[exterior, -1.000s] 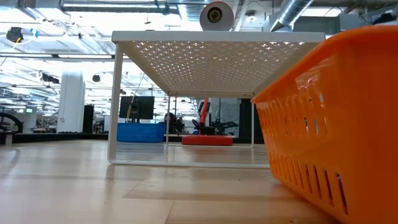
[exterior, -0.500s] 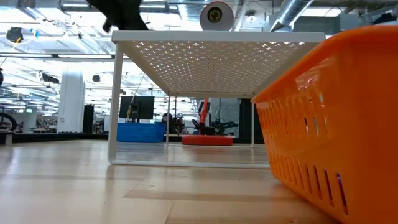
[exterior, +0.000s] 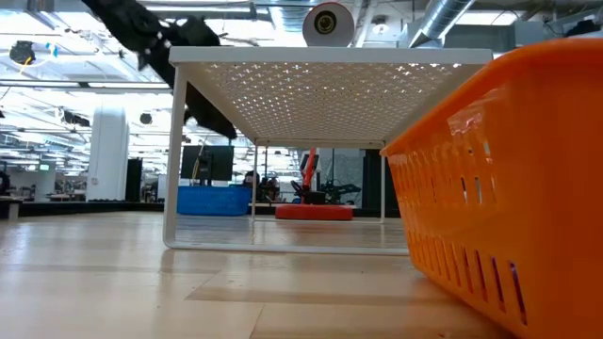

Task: Pick & Place Office Desk Supplies
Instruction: Put the blue rubber band into the blue bin

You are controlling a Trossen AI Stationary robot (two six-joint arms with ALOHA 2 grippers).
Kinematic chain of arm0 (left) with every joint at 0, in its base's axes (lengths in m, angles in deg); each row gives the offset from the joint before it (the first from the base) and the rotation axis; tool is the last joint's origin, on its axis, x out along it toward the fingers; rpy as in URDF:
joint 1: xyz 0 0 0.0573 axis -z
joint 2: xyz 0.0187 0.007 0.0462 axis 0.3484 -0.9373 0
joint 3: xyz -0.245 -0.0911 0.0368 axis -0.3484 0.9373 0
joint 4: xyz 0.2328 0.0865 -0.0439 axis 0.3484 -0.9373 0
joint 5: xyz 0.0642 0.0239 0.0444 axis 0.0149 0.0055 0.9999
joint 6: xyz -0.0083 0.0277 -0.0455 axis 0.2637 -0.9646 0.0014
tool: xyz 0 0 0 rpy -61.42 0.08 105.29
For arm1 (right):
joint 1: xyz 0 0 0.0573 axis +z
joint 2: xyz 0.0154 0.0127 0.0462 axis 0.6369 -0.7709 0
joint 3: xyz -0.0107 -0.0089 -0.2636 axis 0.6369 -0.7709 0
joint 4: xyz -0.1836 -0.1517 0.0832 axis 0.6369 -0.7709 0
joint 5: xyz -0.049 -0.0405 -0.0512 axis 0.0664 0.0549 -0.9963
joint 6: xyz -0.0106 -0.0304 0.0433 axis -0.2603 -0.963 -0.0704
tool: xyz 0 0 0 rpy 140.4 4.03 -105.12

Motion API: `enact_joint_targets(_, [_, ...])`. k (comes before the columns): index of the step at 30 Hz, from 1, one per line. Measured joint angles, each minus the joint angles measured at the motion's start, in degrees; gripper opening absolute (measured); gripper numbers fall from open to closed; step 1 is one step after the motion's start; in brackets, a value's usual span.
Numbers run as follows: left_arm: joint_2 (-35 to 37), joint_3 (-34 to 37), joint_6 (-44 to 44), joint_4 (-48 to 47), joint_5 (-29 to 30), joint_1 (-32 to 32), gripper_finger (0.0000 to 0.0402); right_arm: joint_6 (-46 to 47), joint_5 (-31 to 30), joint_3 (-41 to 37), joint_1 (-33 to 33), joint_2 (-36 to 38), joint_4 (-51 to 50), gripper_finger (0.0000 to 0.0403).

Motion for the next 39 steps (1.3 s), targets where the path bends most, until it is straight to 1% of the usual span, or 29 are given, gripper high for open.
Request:
enact_joint_targets(3, [-3.74, 0.0, -0.29, 2.9, -0.13, -1.39, 0.0, 5.05, 0.04, -2.73, -0.22, 3.28, -4.55, 0.0082])
enact_joint_targets(5, [-5.23, 0.0, -0.93, 4.07, -0.13, -1.97, 0.0, 9.34, 0.06, -5.83, -0.49, 7.63, -7.46, 0.0082])
enact_joint_targets(7, [-5.67, 0.0, -1.38, 3.81, -0.13, -2.6, 0.0, 14.84, -0.06, -9.91, -0.96, 13.5, -10.37, 0.0082])
enact_joint_targets(11, [-5.74, 0.0, -1.71, 3.52, -0.13, -3.57, 0.0, 28.0, -0.09, -20.67, -2.79, 26.01, -16.22, 0.0082])
enact_joint_targets(14, [-5.74, 0.0, -1.94, 2.77, -0.13, -4.27, 0.0, 37.29, -0.13, -29.77, -4.32, 34.78, -17.58, 0.0082])
enact_joint_targets(16, [-5.74, 0.0, -2.65, 2.5, -0.1, -4.63, 0.0, 43.18, 0.26, -35.77, -5.21, 39.28, -17.76, 0.0082])
enact_joint_targets(21, [-5.74, 0.0, -2.86, 1.76, -0.13, -6.55, 0.0, 59.95, 5.01, -48.9, -7.5, 47.5, -18.1, 0.0082])
enact_joint_targets(24, [-5.74, 0.0, -2.99, 1.19, -1.07, -7.74, 0.0, 71.0, 11.5, -54.42, -10.65, 49.84, -21.68, 0.0082])
enact_joint_targets(26, [-5.74, -0.02, -3.0, 1.23, -1.59, -8.2, 0.0, 78.3, 15.93, -56.24, -13.34, 50.65, -25.73, 0.0082])
enact_joint_targets(28, [-5.74, -0.01, -3.28, 1.23, -1.68, -8.59, 0.0, 83.58, 19.49, -57.09, -15.75, 50.51, -29.62, 0.0082])
enact_joint_targets(34, [-5.74, 0.8, -4.12, 0.98, -1.7, -8.92, 0.0, 94.02, 26.3, -57.09, -21.4, 47.57, -38.16, 0.0082])
enact_joint_targets(39, [-5.74, 3.86, -4.0, 3.8, -1.71, -9.58, 0.0, 102.63, 29.53, -57.09, -24.59, 44.22, -45.13, 0.0082])
